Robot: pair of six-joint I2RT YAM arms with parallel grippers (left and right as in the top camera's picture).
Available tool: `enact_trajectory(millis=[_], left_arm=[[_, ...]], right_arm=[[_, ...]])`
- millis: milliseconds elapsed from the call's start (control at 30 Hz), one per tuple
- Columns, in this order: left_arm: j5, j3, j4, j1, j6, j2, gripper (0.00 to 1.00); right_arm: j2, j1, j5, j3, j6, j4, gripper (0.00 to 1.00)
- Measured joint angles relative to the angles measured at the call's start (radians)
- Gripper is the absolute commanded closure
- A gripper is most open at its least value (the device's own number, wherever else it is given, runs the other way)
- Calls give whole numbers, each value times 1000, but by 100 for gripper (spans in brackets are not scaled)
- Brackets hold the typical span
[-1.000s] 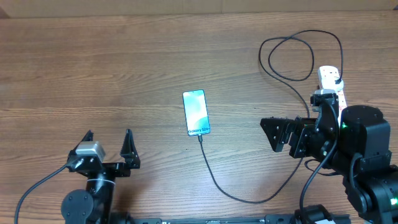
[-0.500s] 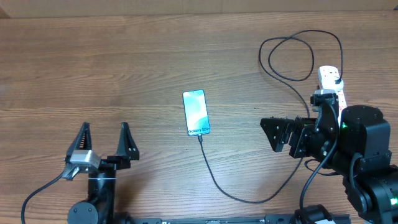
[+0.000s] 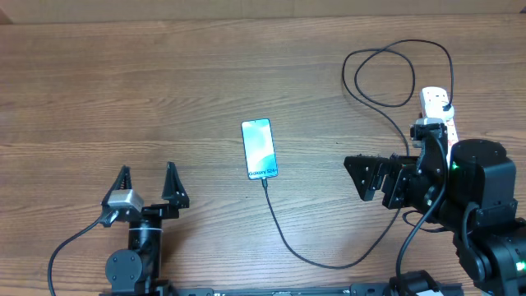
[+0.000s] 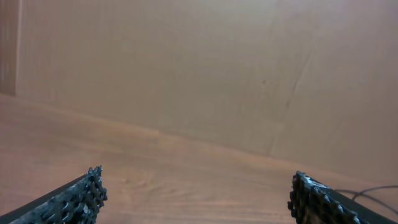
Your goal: Plug charger to phone and switch on socket
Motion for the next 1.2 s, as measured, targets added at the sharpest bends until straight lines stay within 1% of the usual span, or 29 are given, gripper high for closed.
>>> enact_trajectory(millis=[133, 300, 1200], left_arm=[[-9, -3, -49, 0, 0, 0, 0], [-18, -4, -209, 0, 0, 0, 1], [-22, -4, -208, 0, 0, -1, 0]], right_arm=[[0, 0, 0, 0, 0, 0, 0], [0, 0, 0, 0, 0, 0, 0], [0, 0, 0, 0, 0, -1, 0]])
